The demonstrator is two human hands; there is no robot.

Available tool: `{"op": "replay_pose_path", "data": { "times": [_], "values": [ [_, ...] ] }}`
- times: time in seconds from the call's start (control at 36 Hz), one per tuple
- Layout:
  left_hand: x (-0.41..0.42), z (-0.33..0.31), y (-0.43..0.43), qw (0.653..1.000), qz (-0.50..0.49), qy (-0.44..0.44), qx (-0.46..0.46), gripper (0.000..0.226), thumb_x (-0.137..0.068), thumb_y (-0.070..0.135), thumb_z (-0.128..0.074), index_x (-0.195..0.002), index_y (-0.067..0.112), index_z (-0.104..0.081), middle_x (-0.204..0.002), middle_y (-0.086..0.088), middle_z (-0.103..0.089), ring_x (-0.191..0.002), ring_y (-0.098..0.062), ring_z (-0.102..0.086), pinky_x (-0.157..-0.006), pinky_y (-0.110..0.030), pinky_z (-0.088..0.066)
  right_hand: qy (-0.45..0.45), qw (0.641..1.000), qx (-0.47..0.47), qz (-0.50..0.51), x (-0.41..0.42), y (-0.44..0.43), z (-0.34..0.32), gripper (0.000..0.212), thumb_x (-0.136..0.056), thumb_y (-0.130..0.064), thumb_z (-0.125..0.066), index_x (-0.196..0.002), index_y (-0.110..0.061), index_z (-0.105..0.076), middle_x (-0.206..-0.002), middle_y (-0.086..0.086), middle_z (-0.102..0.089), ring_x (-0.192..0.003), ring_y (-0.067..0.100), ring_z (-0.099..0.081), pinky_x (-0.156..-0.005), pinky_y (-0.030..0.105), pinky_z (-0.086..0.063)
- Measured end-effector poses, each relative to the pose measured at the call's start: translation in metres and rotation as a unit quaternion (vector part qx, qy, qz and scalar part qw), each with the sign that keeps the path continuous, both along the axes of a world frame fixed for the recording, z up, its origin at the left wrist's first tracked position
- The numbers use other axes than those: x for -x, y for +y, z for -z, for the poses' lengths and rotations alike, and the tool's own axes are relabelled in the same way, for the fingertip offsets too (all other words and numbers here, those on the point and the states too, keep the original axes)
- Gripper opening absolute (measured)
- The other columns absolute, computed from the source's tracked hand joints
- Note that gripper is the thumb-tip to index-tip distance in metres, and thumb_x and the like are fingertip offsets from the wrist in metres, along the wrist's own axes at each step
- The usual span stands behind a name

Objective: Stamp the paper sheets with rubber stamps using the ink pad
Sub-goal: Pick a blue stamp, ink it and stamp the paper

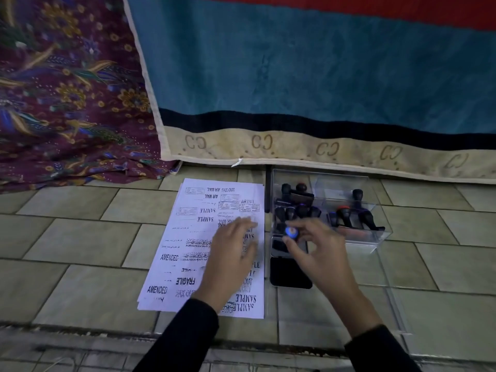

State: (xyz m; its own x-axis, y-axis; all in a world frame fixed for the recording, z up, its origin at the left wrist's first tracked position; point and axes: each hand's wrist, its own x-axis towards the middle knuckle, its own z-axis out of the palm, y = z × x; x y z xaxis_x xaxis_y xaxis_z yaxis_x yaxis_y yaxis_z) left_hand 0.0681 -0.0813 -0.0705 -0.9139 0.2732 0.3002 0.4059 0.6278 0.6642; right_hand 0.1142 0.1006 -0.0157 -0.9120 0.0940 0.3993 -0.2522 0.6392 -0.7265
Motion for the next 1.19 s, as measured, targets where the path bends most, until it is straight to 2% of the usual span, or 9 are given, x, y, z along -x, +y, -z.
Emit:
{"op": "replay_pose_path", "data": {
  "times": [0.08, 0.17, 0.25, 0.42, 0.86, 0.97, 1.03, 1.11, 1.19],
  "values": [
    [-0.012, 0.007, 0.012, 0.998, 0.01, 0.009, 0.068, 0.033, -0.093, 0.027, -0.044, -0.125, 0.024, -0.052, -0.138, 0.006, -0.047, -0.134, -0.012, -0.032, -0.114, -0.039, -0.023, 0.007, 1.0, -0.025, -0.006, -0.018, -0.001, 0.01, 0.02, -0.075, -0.01, -0.076, -0.092, -0.018, -0.067, -0.084, -0.008, -0.063, -0.075, 0.0, -0.06, -0.067, 0.006, -0.045],
    [-0.016, 0.01, 0.018, 0.995, -0.001, 0.003, 0.097, 0.045, -0.09, 0.039, -0.026, -0.125, 0.025, -0.05, -0.14, 0.005, -0.044, -0.138, -0.012, -0.028, -0.117, -0.042, -0.016, 0.01, 0.999, -0.049, -0.009, -0.026, 0.0, 0.016, 0.019, -0.076, -0.014, -0.076, -0.091, -0.021, -0.065, -0.083, -0.01, -0.061, -0.07, 0.002, -0.06, -0.065, 0.018, -0.049],
    [-0.016, 0.012, 0.019, 0.992, -0.01, 0.006, 0.124, 0.049, -0.089, 0.043, -0.023, -0.125, 0.024, -0.05, -0.142, 0.003, -0.044, -0.139, -0.015, -0.028, -0.116, -0.044, -0.019, 0.014, 0.997, -0.07, -0.021, -0.03, 0.002, 0.019, 0.02, -0.077, -0.014, -0.075, -0.094, -0.018, -0.066, -0.085, -0.007, -0.06, -0.069, 0.004, -0.059, -0.065, 0.023, -0.05],
    [-0.018, 0.016, 0.02, 0.987, -0.009, -0.008, 0.163, 0.059, -0.087, 0.051, -0.015, -0.13, 0.025, -0.046, -0.148, 0.006, -0.035, -0.142, -0.011, -0.019, -0.118, -0.04, -0.007, 0.023, 0.996, -0.085, -0.02, -0.032, -0.002, 0.021, 0.018, -0.075, -0.007, -0.076, -0.089, -0.012, -0.066, -0.084, -0.006, -0.059, -0.069, 0.003, -0.054, -0.067, 0.008, -0.044],
    [-0.021, 0.014, 0.021, 0.987, -0.018, -0.006, 0.158, 0.053, -0.09, 0.05, -0.021, -0.128, 0.027, -0.05, -0.148, 0.005, -0.037, -0.141, -0.012, -0.022, -0.118, -0.041, -0.008, 0.005, 0.997, -0.077, 0.005, -0.039, -0.009, 0.025, 0.02, -0.073, -0.002, -0.076, -0.087, -0.011, -0.065, -0.085, -0.009, -0.057, -0.074, -0.001, -0.054, -0.073, 0.002, -0.04],
    [-0.018, 0.014, 0.02, 0.993, -0.014, -0.029, 0.118, 0.035, -0.094, 0.042, -0.044, -0.125, 0.028, -0.051, -0.147, 0.008, -0.036, -0.14, -0.009, -0.023, -0.118, -0.037, -0.003, -0.012, 0.996, -0.09, -0.006, -0.037, -0.006, 0.022, 0.021, -0.075, -0.006, -0.075, -0.092, -0.014, -0.065, -0.085, -0.009, -0.057, -0.073, 0.001, -0.056, -0.072, 0.002, -0.04],
    [-0.013, 0.012, 0.018, 0.995, -0.009, -0.052, 0.082, 0.033, -0.092, 0.035, -0.053, -0.124, 0.028, -0.053, -0.143, 0.009, -0.041, -0.137, -0.009, -0.028, -0.118, -0.036, -0.007, -0.017, 0.996, -0.086, -0.007, -0.032, -0.005, 0.016, 0.018, -0.076, -0.009, -0.075, -0.088, -0.017, -0.064, -0.084, -0.008, -0.059, -0.07, 0.002, -0.058, -0.069, 0.006, -0.044],
    [-0.002, 0.0, 0.01, 0.998, -0.017, -0.062, 0.0, 0.031, -0.09, 0.028, -0.058, -0.121, 0.023, -0.058, -0.13, 0.007, -0.055, -0.122, -0.009, -0.046, -0.109, -0.037, -0.033, -0.014, 0.999, -0.032, 0.011, -0.02, -0.004, 0.002, 0.017, -0.077, -0.013, -0.075, -0.09, -0.018, -0.066, -0.083, -0.008, -0.062, -0.074, 0.004, -0.062, -0.066, 0.008, -0.047],
    [0.014, -0.015, -0.006, 0.997, -0.05, -0.043, -0.032, 0.029, -0.092, 0.027, -0.057, -0.12, 0.021, -0.06, -0.127, 0.007, -0.057, -0.118, -0.008, -0.049, -0.104, -0.031, -0.038, 0.009, 1.0, 0.005, 0.025, 0.007, -0.008, -0.013, 0.019, -0.076, -0.011, -0.075, -0.093, -0.017, -0.067, -0.085, -0.004, -0.065, -0.071, 0.004, -0.064, -0.066, 0.008, -0.049]
  ]
}}
